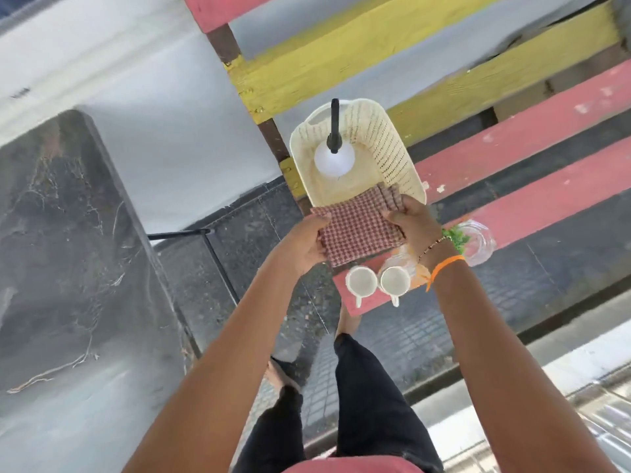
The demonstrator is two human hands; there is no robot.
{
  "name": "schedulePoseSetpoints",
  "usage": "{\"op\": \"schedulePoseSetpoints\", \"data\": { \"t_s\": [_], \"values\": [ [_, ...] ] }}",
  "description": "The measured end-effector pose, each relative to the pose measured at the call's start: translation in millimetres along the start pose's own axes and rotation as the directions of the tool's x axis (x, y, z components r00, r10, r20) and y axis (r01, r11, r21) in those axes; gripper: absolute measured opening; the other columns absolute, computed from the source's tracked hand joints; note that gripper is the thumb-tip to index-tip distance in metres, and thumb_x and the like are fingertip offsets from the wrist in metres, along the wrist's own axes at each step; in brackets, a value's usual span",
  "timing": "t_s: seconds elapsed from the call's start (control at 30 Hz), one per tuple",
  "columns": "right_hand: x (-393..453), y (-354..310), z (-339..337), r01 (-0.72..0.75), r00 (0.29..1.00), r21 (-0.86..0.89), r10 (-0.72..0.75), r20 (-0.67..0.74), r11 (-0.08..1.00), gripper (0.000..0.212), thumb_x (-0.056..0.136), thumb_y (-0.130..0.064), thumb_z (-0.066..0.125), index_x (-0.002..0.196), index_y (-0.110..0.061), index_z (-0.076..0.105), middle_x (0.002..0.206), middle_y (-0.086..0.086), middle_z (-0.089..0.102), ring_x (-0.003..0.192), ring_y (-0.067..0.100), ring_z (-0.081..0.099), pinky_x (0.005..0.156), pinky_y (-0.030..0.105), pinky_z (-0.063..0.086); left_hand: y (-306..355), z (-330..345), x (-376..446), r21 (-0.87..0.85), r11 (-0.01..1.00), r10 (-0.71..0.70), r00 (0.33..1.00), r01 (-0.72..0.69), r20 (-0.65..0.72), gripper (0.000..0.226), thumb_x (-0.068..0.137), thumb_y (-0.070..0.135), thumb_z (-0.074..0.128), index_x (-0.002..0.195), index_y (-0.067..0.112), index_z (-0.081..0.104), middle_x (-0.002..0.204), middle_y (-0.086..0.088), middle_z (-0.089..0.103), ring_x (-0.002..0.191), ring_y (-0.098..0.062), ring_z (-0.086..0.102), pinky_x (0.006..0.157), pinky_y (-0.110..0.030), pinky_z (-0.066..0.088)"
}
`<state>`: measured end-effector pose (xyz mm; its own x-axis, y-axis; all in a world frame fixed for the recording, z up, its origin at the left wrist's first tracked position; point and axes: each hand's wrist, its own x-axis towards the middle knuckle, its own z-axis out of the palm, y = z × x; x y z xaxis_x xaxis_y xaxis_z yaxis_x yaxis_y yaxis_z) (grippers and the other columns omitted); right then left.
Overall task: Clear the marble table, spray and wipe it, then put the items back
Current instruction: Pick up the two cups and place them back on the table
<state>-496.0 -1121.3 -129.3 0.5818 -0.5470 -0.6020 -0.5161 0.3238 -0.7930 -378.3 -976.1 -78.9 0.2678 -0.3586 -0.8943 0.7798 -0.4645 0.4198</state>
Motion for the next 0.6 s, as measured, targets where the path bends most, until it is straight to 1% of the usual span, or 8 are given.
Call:
{"op": "schedulePoseSetpoints", "data": {
  "t_s": [0.1,0.17,0.27,0.4,0.47,0.53,0.57,0.6],
  "values": [
    [32,-6,-5,0.044,0.999,-0.169,-0.048,-0.023,0.985,0.011,0.084,0.007,0.054,0.082,-0.004,0.058,0.075,0.006,0.054,0.074,0.018,0.049,0.069,0.036,0.044,11,18,26,0.043,0.999,0.021,0.998,-0.018,-0.054,0.031,0.095,0.012,0.042,0.126,0.006,0.046,0.117,-0.011,0.059,0.102,-0.024,0.057,0.081,-0.037,0.049],
    [53,-6,-3,0.051,0.996,-0.303,-0.072,-0.06,0.952,0.014,0.081,0.006,0.053,0.091,-0.001,0.059,0.082,0.011,0.054,0.079,0.02,0.048,0.071,0.038,0.043,16,26,46,0.104,0.994,0.048,0.992,-0.035,-0.117,0.038,0.092,0.008,0.045,0.13,0.006,0.041,0.126,-0.013,0.055,0.11,-0.027,0.054,0.084,-0.037,0.048],
    [77,-2,5,0.027,0.992,-0.44,-0.078,-0.098,0.898,0.037,0.081,0.006,0.046,0.116,-0.001,0.056,0.092,0.005,0.052,0.085,0.017,0.047,0.074,0.03,0.042,21,35,74,0.151,0.988,0.05,0.976,-0.018,-0.211,0.05,0.086,0.003,0.053,0.133,0.008,0.037,0.13,-0.014,0.051,0.117,-0.029,0.05,0.099,-0.043,0.043],
    [100,12,13,-0.013,0.997,-0.498,-0.024,-0.068,0.867,0.045,0.08,0.008,0.04,0.122,-0.003,0.053,0.102,0.011,0.059,0.09,0.02,0.049,0.083,0.034,0.044,20,39,106,0.183,0.983,0.018,0.968,0.029,-0.249,0.056,0.082,0.005,0.061,0.133,0.008,0.038,0.134,-0.014,0.049,0.121,-0.031,0.048,0.105,-0.05,0.038],
    [111,17,14,-0.023,1.0,-0.518,0.012,-0.024,0.855,0.043,0.084,0.003,0.041,0.124,-0.004,0.053,0.112,0.015,0.061,0.086,0.021,0.051,0.076,0.028,0.047,19,39,116,0.2,0.978,-0.005,0.969,0.056,-0.247,0.054,0.083,0.012,0.063,0.132,0.006,0.041,0.135,-0.013,0.05,0.123,-0.029,0.047,0.107,-0.047,0.036],
    [119,20,14,-0.049,0.997,-0.521,0.069,0.019,0.852,0.048,0.088,-0.001,0.041,0.135,-0.009,0.046,0.119,0.014,0.058,0.069,0.014,0.051,0.057,0.015,0.045,20,38,120,0.212,0.975,-0.011,0.972,0.062,-0.234,0.048,0.086,0.015,0.062,0.13,0.004,0.045,0.133,-0.012,0.052,0.123,-0.028,0.048,0.107,-0.043,0.037],
    [121,19,13,-0.074,0.994,-0.515,0.102,0.025,0.854,0.051,0.088,-0.001,0.04,0.138,-0.01,0.041,0.126,0.014,0.056,0.067,0.013,0.051,0.055,0.014,0.046,21,38,120,0.214,0.975,-0.008,0.971,0.061,-0.237,0.046,0.087,0.015,0.06,0.128,0.002,0.046,0.131,-0.012,0.054,0.121,-0.028,0.05,0.105,-0.04,0.039],
    [122,17,12,-0.099,0.991,-0.524,0.13,0.023,0.846,0.051,0.089,-0.001,0.04,0.139,-0.009,0.039,0.132,0.015,0.053,0.074,0.016,0.054,0.066,0.02,0.051,22,38,116,0.216,0.975,0.0,0.97,0.054,-0.242,0.042,0.089,0.015,0.058,0.126,0.001,0.047,0.127,-0.012,0.056,0.12,-0.028,0.051,0.103,-0.037,0.041]
  ]
}}
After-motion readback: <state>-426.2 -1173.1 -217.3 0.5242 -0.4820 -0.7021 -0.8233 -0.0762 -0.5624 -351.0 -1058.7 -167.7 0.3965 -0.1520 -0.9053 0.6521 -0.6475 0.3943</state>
